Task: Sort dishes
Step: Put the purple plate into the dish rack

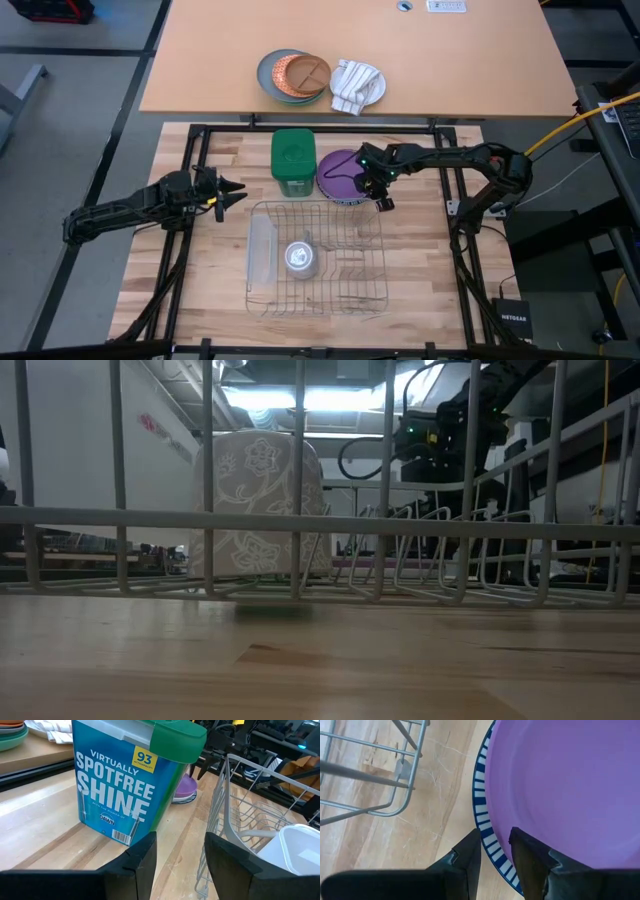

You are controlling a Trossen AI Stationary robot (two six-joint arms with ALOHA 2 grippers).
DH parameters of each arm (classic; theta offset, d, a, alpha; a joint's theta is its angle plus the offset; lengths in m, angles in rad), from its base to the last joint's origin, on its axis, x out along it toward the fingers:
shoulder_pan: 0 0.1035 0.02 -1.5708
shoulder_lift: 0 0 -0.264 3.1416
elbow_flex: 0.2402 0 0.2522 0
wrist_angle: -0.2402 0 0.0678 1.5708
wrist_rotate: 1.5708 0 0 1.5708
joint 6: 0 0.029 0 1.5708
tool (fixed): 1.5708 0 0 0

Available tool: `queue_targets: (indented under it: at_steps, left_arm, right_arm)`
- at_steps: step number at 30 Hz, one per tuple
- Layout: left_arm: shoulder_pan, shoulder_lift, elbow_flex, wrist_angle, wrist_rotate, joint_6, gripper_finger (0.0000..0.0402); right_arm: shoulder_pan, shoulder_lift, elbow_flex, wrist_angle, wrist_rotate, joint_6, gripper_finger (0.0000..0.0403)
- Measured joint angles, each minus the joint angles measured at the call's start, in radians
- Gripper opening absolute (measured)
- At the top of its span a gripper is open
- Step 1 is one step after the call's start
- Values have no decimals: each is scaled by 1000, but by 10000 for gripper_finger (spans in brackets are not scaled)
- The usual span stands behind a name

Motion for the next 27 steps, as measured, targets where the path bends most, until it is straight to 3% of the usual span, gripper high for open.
queue_targets:
  at_steps: [5,27]
  left_arm:
    - [0,0,0,0,0,0,155]
    - [0,0,0,0,0,0,155]
  right_arm:
    - [0,0,1,0,59,-8,111]
    - [-1,0,1,-15,50,-114,111]
